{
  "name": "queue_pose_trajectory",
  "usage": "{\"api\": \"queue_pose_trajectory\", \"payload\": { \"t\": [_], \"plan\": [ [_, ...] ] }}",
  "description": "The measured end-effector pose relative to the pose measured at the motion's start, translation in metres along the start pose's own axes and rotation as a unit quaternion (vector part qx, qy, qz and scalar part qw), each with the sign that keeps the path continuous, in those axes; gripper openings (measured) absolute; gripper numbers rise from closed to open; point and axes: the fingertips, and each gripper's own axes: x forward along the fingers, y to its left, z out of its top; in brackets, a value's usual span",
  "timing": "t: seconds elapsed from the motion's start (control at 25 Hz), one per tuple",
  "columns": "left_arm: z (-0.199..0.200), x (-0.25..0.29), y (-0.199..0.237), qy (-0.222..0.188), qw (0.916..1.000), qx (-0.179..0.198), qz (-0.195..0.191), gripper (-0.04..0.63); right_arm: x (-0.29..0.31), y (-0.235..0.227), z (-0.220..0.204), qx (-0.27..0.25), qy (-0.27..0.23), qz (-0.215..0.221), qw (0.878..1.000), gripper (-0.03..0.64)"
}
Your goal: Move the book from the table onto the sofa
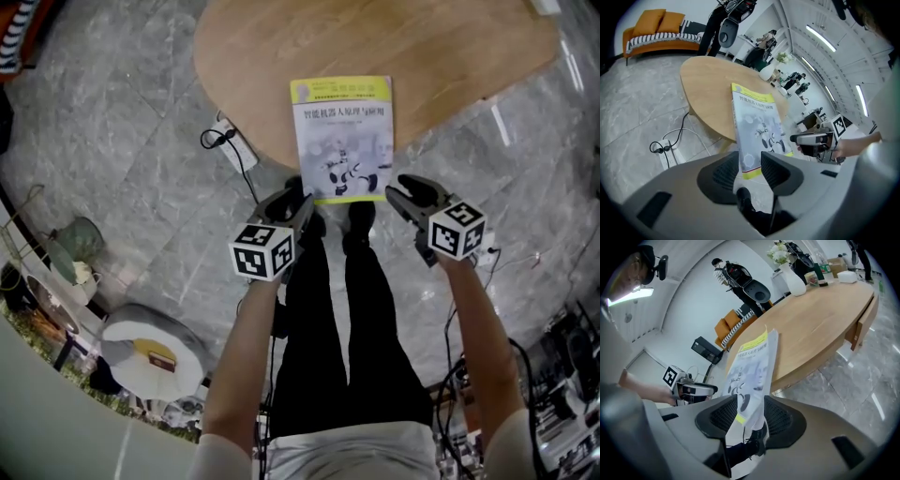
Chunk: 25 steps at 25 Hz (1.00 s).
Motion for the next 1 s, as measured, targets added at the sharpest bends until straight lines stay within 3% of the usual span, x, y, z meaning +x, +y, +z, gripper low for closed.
{"api": "queue_pose_trajectory", "payload": {
  "t": [0.2,0.52,0.88,1.0],
  "plan": [
    [-0.006,0.011,0.003,0.009,0.9994,-0.022,-0.023,0.19,0.016,-0.009,-0.01,0.018,0.02,0.008,1.0,0.223],
    [-0.008,0.03,0.004,0.039,0.9968,-0.017,-0.067,0.218,0.04,-0.008,-0.022,0.048,0.059,0.057,0.995,0.259],
    [-0.012,0.048,-0.015,0.071,0.9821,-0.022,-0.173,0.25,0.064,0.006,-0.021,0.057,0.092,0.124,0.986,0.268],
    [-0.011,0.056,-0.02,0.077,0.978,-0.025,-0.192,0.25,0.069,0.008,-0.021,0.059,0.1,0.136,0.984,0.268]
  ]
}}
